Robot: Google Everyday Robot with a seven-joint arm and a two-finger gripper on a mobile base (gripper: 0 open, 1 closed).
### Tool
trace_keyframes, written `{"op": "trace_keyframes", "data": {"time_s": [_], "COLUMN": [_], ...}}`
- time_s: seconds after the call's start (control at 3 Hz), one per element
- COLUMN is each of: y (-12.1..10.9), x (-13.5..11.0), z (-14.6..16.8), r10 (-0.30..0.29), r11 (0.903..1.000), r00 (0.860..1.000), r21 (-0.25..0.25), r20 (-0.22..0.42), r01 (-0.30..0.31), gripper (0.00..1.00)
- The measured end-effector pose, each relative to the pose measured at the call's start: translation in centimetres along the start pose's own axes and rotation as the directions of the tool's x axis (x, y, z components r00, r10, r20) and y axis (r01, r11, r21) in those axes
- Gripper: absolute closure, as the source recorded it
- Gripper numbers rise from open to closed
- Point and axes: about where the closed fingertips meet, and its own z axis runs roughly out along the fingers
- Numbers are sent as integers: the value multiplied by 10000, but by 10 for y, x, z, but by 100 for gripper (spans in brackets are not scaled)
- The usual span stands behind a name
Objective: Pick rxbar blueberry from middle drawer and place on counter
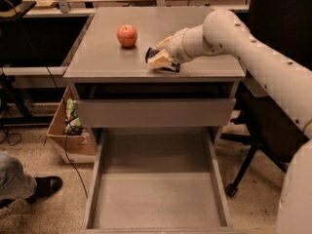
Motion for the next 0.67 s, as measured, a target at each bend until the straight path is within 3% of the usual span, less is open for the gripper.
{"op": "trace_keyframes", "data": {"time_s": [0.67], "y": [2], "x": [3], "z": [24], "r10": [-49], "r11": [9995], "r00": [9999], "r21": [-303], "r20": [-103], "r01": [46], "gripper": [27]}}
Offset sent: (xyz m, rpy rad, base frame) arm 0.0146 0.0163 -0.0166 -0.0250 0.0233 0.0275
